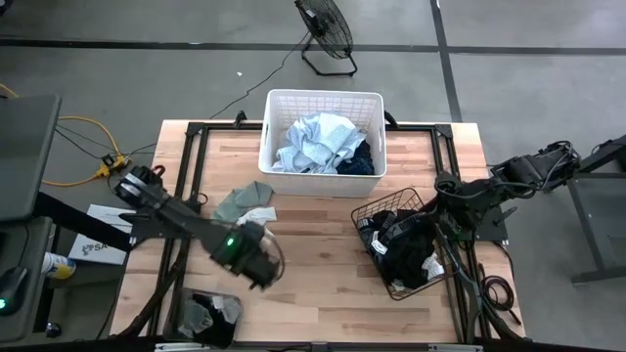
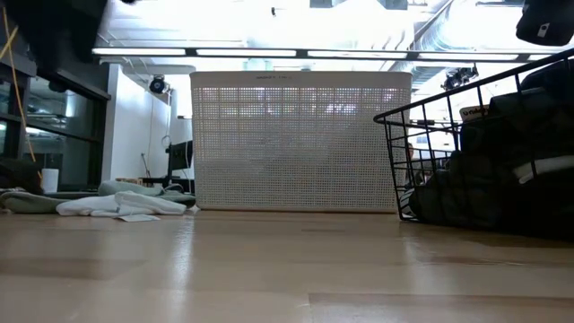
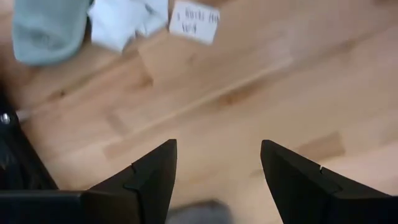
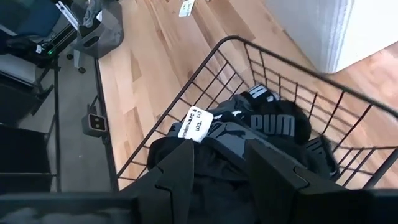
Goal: Pick & Place Cloths
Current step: Put the white sock into the black bin
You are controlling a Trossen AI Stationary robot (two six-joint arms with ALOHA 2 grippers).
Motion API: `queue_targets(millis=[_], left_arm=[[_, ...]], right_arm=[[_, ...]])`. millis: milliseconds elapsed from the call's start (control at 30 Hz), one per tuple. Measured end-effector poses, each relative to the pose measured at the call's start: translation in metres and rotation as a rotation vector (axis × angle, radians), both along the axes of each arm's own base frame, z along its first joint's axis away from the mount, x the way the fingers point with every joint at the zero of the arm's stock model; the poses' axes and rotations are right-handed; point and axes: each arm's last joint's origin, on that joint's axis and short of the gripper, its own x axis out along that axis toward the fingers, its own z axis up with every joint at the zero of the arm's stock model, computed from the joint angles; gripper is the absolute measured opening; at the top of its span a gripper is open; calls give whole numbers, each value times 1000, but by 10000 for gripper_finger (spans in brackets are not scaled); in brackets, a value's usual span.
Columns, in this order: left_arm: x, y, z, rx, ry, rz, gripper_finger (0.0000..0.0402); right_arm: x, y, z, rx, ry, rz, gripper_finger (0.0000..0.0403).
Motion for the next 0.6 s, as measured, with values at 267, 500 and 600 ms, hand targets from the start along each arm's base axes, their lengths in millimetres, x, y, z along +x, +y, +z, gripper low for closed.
queue_targets(millis=[267,500,600], left_arm=[[24,47,0,86,-37,136,225],[32,73,0,171,-80,321,225],[33,80,0,210,-91,360,225]], right_arm=[[0,1,0,42,11,-11,134],[0,1,0,43,11,-11,134],[0,1,0,33,9,-3,134]])
